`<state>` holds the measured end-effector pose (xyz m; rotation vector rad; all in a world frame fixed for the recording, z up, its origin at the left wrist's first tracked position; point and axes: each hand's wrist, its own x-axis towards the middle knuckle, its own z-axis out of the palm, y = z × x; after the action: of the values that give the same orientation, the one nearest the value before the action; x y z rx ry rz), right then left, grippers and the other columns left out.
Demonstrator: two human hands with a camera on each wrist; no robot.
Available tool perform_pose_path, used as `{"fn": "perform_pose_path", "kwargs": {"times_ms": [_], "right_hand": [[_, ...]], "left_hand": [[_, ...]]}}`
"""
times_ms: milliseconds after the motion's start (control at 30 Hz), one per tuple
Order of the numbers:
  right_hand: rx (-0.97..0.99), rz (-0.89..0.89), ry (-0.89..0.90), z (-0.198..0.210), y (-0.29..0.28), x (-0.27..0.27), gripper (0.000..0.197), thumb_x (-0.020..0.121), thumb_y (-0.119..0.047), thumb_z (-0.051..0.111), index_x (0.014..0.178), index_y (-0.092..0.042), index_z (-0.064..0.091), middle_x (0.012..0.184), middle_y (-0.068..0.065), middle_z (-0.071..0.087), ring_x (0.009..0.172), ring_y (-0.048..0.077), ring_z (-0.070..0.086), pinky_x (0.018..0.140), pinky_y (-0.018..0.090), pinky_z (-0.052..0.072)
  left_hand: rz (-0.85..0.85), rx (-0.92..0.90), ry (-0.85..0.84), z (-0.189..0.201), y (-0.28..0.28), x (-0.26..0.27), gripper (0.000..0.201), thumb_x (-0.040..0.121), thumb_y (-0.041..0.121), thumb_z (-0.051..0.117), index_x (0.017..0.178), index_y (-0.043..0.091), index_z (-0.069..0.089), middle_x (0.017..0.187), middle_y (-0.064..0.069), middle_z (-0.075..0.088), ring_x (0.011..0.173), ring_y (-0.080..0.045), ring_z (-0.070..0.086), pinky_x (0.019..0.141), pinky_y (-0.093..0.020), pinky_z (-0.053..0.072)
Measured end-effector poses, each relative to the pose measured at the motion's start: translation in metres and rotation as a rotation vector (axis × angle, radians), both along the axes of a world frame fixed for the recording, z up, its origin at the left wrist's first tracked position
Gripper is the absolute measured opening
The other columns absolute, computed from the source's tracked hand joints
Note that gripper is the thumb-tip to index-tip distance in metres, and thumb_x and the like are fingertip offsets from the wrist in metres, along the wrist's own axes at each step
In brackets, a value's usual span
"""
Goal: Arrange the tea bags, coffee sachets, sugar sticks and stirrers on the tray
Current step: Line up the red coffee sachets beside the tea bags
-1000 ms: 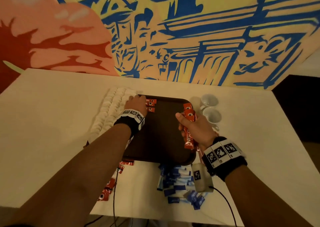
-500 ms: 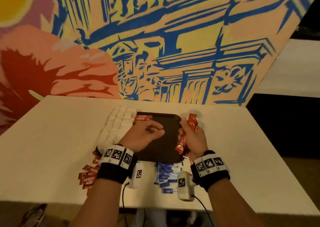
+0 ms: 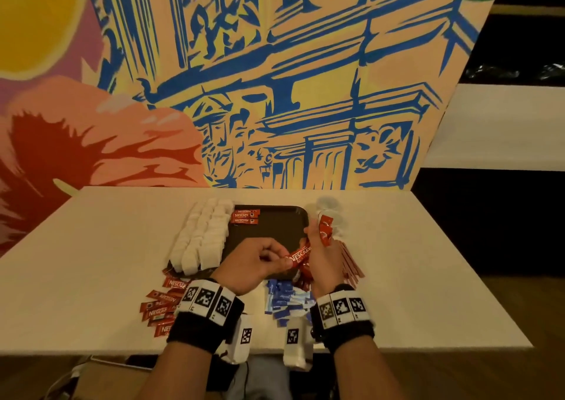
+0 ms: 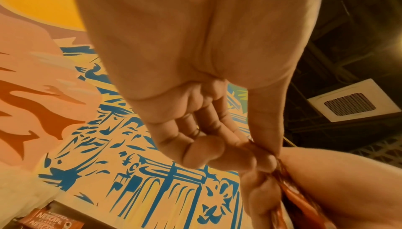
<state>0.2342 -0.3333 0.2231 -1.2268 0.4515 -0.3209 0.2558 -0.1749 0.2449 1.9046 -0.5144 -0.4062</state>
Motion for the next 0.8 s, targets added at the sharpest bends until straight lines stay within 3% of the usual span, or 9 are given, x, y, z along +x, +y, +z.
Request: {"fn": "perform_pose_path", "kwargs": {"times_ms": [100,267,433,533,667,733,800], "right_hand": [[-0.011,0.061,0.005,-0.003,-0.001,-0.012,0.05,0.09,-0.061,0.061,0.098,-0.011,0.066,0.063,0.002,0.06,0.05,0.017,0.055,0.048,0.031,0.045],[0.024,0.246,-0.006,-0.001,-0.017,-0.026,0.03,0.086,-0.042,0.077,0.095,-0.016,0.065,0.066,0.005,0.058,0.051,0.016,0.05,0.044,0.027,0.038],[-0.006,0.362,-0.041,0.007,-0.025,-0.029,0.017,0.084,-0.02,0.081,0.09,-0.012,0.066,0.068,0.003,0.06,0.051,0.013,0.046,0.043,0.024,0.037],[-0.045,0.334,-0.019,0.006,-0.029,-0.026,0.018,0.082,-0.019,0.083,0.088,-0.009,0.069,0.064,0.005,0.057,0.05,0.014,0.044,0.044,0.025,0.036],[-0.087,0.301,0.002,-0.002,-0.028,-0.02,0.02,0.081,-0.021,0.085,0.089,-0.007,0.073,0.066,0.01,0.059,0.048,0.014,0.046,0.044,0.026,0.038],[-0.119,0.275,0.006,-0.007,-0.027,-0.017,0.017,0.081,-0.024,0.085,0.084,-0.011,0.075,0.069,0.014,0.06,0.047,0.015,0.047,0.045,0.027,0.04],[-0.142,0.242,0.019,-0.009,-0.029,-0.013,0.02,0.08,-0.026,0.086,0.085,-0.011,0.074,0.07,0.016,0.062,0.047,0.016,0.048,0.046,0.028,0.041]], "left_hand": [[0.043,0.005,-0.031,0.002,0.001,-0.002,0.007,0.089,0.016,0.074,0.096,0.013,0.072,0.083,-0.021,0.067,0.069,-0.009,0.062,0.066,-0.018,0.05],[0.181,-0.022,-0.069,0.002,0.005,0.001,0.009,0.095,0.016,0.066,0.097,0.022,0.073,0.076,0.0,0.067,0.061,-0.001,0.06,0.057,-0.018,0.045],[0.234,-0.101,-0.039,0.003,0.011,0.005,0.012,0.097,0.012,0.061,0.102,0.016,0.072,0.092,-0.011,0.071,0.075,-0.015,0.065,0.063,-0.024,0.053],[0.262,-0.173,0.015,0.002,0.013,0.004,0.012,0.096,0.007,0.061,0.1,0.012,0.071,0.089,-0.015,0.073,0.074,-0.016,0.067,0.062,-0.02,0.055],[0.369,-0.11,-0.077,-0.011,0.012,0.006,0.013,0.097,0.014,0.063,0.098,0.023,0.071,0.084,-0.001,0.072,0.076,-0.012,0.067,0.066,-0.021,0.055],[0.361,-0.03,-0.201,-0.019,0.012,0.007,0.016,0.097,0.022,0.063,0.108,0.033,0.068,0.095,0.009,0.068,0.088,-0.005,0.065,0.076,-0.023,0.056],[0.276,0.026,-0.3,-0.022,0.015,0.006,0.031,0.094,0.026,0.067,0.121,0.04,0.061,0.114,0.015,0.061,0.104,0.001,0.058,0.086,-0.022,0.051]]}}
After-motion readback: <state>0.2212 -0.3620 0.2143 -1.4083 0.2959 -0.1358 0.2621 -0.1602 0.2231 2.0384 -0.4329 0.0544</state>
